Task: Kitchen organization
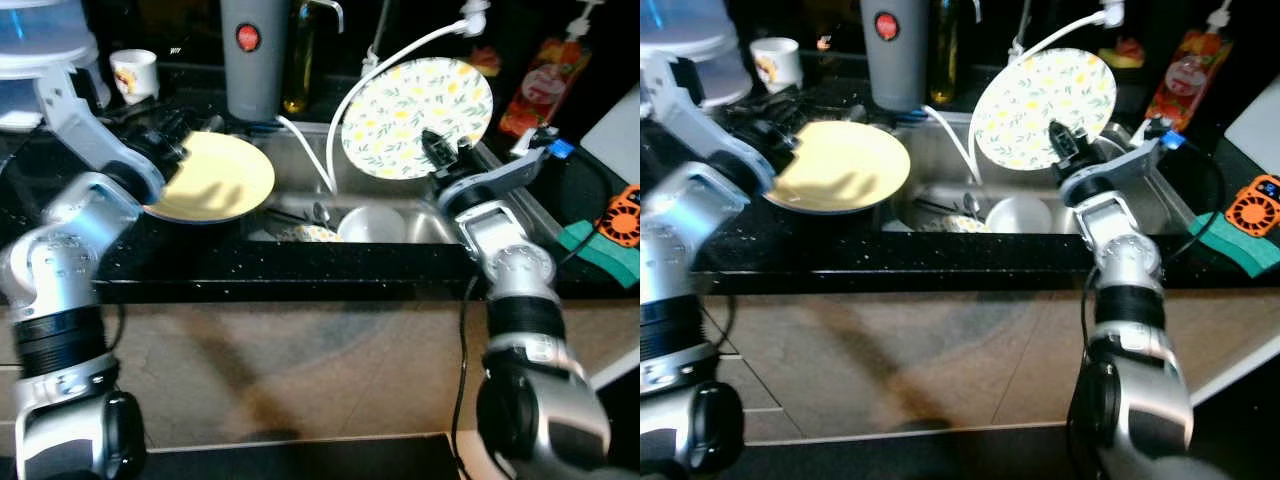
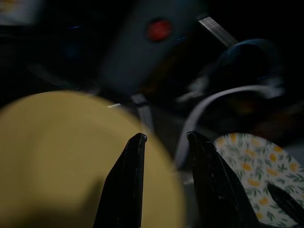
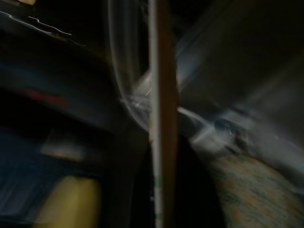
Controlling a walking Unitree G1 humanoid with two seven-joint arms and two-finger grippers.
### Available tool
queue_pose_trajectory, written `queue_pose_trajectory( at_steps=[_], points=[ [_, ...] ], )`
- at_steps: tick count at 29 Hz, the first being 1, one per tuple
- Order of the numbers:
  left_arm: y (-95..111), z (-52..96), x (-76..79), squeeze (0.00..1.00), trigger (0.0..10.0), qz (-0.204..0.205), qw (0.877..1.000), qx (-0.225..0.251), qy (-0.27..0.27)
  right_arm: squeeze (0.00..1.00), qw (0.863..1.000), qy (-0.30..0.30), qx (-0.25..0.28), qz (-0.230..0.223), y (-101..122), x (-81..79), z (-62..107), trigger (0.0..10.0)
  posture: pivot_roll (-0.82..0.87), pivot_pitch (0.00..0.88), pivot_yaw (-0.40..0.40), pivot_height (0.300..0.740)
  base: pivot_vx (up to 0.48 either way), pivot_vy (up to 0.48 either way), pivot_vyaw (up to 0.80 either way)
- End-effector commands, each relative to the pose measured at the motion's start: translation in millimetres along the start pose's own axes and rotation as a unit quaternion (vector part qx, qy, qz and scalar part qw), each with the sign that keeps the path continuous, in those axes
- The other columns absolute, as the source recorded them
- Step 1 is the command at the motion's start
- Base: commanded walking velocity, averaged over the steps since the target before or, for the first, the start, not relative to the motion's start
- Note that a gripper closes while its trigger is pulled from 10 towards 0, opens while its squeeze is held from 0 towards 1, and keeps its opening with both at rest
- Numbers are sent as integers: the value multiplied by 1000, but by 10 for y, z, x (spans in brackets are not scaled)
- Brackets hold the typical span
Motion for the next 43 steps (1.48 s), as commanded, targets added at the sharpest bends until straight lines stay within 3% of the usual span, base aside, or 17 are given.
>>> queue_pose_trajectory(
  at_steps=[1,3,4,5,6,10,11,12,13,15,18,20,25,30,32,36,43],
  points=[
    [24,79,-55,0,10000,-32,999,-13,26,0,995,-87,-10,49,-139,286,9,10000,314,150,-108,740,0,0,0],
    [37,103,-51,0,10000,-36,999,-13,28,0,994,-88,-13,64,-171,288,4,10000,319,154,-111,740,0,0,0],
    [53,142,-48,0,10000,-42,999,-14,29,357,993,-89,-17,79,-211,282,-6,10000,324,157,-115,740,0,0,0],
    [53,142,-48,0,10000,-42,999,-14,29,357,993,-89,-17,79,-211,282,-6,10000,324,157,-115,740,0,0,0],
    [55,148,-57,0,10000,-41,999,-14,31,1000,993,-84,-9,78,-195,261,-12,10000,324,157,-115,740,0,0,0],
    [50,148,-74,0,10000,-40,998,-16,35,1000,995,41,55,70,52,-193,-61,10000,318,150,-113,740,0,0,0],
    [48,143,-77,0,10000,-41,998,-17,35,729,988,108,81,78,171,-460,-54,10000,305,143,-107,740,0,0,0],
    [47,133,-71,0,10000,-41,998,-18,34,0,977,164,105,91,275,-698,-23,10000,305,143,-107,740,0,0,0],
    [47,133,-71,0,10000,-41,998,-18,34,0,977,164,105,91,275,-698,-23,10000,305,143,-107,740,0,0,0],
    [24,83,-48,0,10000,-41,999,-21,28,0,949,246,148,134,420,-1106,86,10000,267,121,-93,740,0,0,0],
    [15,66,-38,0,10000,-41,999,-23,27,0,938,266,163,152,449,-1219,129,10000,267,121,-93,740,0,0,0],
    [8,-14,-17,0,10000,-64,997,-24,24,0,880,335,209,265,399,-1574,416,10000,223,87,-76,740,0,0,0],
    [59,-40,-49,0,10000,-60,998,-26,24,0,839,369,219,336,250,-1660,686,10000,199,55,-58,740,0,0,0],
    [123,1,-140,0,10000,-66,996,-46,32,0,835,377,199,346,105,-1531,826,10000,188,35,-50,740,0,0,0],
    [120,1,-279,0,10000,-48,995,-72,59,0,853,355,176,339,-15,-1274,878,10000,177,18,-44,740,0,0,0],
    [56,-43,-360,0,10000,-29,992,-85,92,0,861,340,173,337,-35,-1199,877,10000,172,7,-42,740,0,0,0],
    [-205,-138,-645,0,10000,95,971,-94,196,0,863,321,172,351,-34,-1167,883,10000,141,0,-44,740,0,0,0]
  ],
)
Point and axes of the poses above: a point about 5 cm out from each wrist's last joint towards the gripper, its own z axis pointing back from the gripper into the wrist, its own y axis along the axis of the wrist's last joint, x = y × z, the point moved 3 cm from there along -z, pointing out of the wrist towards the gripper, and after that the axes turned 12 degrees about -z, right-handed, at the moved point
